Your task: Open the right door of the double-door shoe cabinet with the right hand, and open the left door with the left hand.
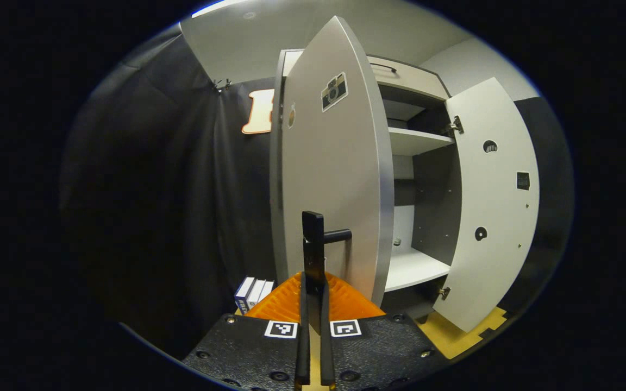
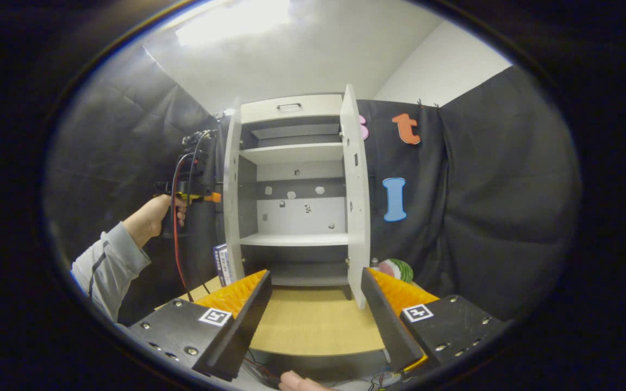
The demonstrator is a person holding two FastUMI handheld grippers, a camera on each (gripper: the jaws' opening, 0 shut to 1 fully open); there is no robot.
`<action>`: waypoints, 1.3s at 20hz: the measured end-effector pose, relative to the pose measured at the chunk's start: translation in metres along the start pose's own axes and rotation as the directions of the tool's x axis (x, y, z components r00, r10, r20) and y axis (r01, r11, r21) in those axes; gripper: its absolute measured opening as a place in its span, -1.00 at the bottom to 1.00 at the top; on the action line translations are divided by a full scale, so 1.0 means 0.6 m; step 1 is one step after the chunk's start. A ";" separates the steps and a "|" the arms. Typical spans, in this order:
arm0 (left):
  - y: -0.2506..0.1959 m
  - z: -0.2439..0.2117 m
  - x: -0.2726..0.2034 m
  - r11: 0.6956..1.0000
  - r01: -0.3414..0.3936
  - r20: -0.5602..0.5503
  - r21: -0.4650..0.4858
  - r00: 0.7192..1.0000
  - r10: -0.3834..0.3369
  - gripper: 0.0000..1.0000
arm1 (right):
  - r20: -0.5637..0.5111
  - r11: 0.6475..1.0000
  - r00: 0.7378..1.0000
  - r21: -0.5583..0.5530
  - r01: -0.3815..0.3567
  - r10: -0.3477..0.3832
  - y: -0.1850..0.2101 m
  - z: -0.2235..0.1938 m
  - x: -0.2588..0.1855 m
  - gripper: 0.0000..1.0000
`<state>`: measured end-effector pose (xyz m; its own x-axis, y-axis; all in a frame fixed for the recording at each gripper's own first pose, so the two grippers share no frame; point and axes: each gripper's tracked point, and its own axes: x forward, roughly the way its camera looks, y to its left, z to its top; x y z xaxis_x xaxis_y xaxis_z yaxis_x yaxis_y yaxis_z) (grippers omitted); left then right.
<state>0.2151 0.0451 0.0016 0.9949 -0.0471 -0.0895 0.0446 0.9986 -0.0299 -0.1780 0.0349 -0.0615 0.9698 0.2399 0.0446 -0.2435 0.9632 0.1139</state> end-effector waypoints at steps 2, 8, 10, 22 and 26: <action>0.049 -0.008 -0.002 0.998 -0.058 -0.001 0.036 0.998 0.058 -0.91 | 0.002 1.000 1.000 0.010 -0.008 0.008 0.011 0.002 0.004 0.87; 0.088 -0.016 -0.004 0.996 0.057 0.017 -0.070 0.998 -0.056 -0.99 | 0.005 0.999 1.000 0.032 0.000 0.000 0.017 0.002 0.008 0.97; 0.098 -0.025 -0.003 0.998 0.052 0.015 -0.018 0.999 -0.052 -0.99 | 0.000 1.000 1.000 0.026 -0.002 0.002 0.023 -0.003 0.010 0.97; 0.111 -0.045 -0.035 0.999 -0.021 0.052 -0.031 0.998 0.022 -0.54 | 0.008 0.998 1.000 0.063 0.024 -0.024 -0.016 0.001 0.010 0.97; 0.129 -0.067 -0.066 0.997 -0.080 0.048 -0.021 0.996 0.081 0.29 | 0.034 0.995 0.997 0.069 0.065 -0.067 -0.035 0.015 0.014 0.97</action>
<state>0.1756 0.1232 -0.0373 0.9984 0.0355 -0.0437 -0.0374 0.9983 -0.0438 -0.1649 0.0160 -0.0547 0.9829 0.1702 0.0703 -0.1805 0.9660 0.1849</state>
